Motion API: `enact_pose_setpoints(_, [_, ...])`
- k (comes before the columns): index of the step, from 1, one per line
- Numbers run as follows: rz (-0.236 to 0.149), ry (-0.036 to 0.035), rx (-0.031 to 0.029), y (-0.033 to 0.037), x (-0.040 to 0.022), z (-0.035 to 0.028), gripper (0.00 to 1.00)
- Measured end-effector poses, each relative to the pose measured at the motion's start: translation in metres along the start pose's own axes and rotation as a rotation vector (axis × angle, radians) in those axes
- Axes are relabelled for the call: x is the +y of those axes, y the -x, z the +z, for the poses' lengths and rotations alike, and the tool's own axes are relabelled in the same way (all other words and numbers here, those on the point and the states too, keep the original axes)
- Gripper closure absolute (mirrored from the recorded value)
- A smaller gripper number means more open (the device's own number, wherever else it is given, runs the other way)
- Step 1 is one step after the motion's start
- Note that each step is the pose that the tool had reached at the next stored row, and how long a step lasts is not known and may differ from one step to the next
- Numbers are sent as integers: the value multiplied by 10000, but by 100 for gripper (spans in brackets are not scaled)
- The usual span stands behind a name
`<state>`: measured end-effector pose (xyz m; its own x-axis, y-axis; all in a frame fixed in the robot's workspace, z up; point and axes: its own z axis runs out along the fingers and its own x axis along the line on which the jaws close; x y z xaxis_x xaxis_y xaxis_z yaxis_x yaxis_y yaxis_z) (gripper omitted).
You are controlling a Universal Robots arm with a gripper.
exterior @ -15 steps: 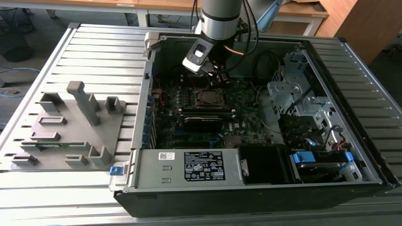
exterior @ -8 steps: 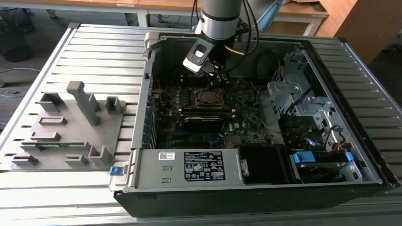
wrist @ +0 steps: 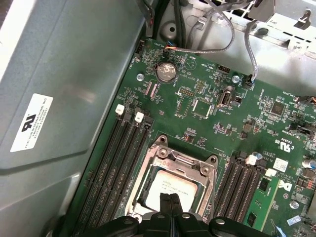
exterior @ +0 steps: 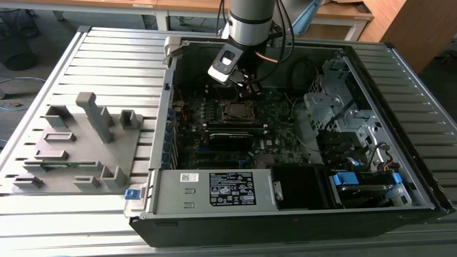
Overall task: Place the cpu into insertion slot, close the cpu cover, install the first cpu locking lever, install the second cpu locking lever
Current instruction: 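Close the cpu cover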
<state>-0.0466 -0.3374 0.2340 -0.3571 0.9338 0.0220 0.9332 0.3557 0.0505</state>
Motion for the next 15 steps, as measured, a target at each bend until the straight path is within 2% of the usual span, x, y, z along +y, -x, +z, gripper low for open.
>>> enact_pose_setpoints(5, [-195, -3, 9, 0, 0, 0, 89])
enact_pose_setpoints(15, [-213, -4, 10, 0, 0, 0, 89])
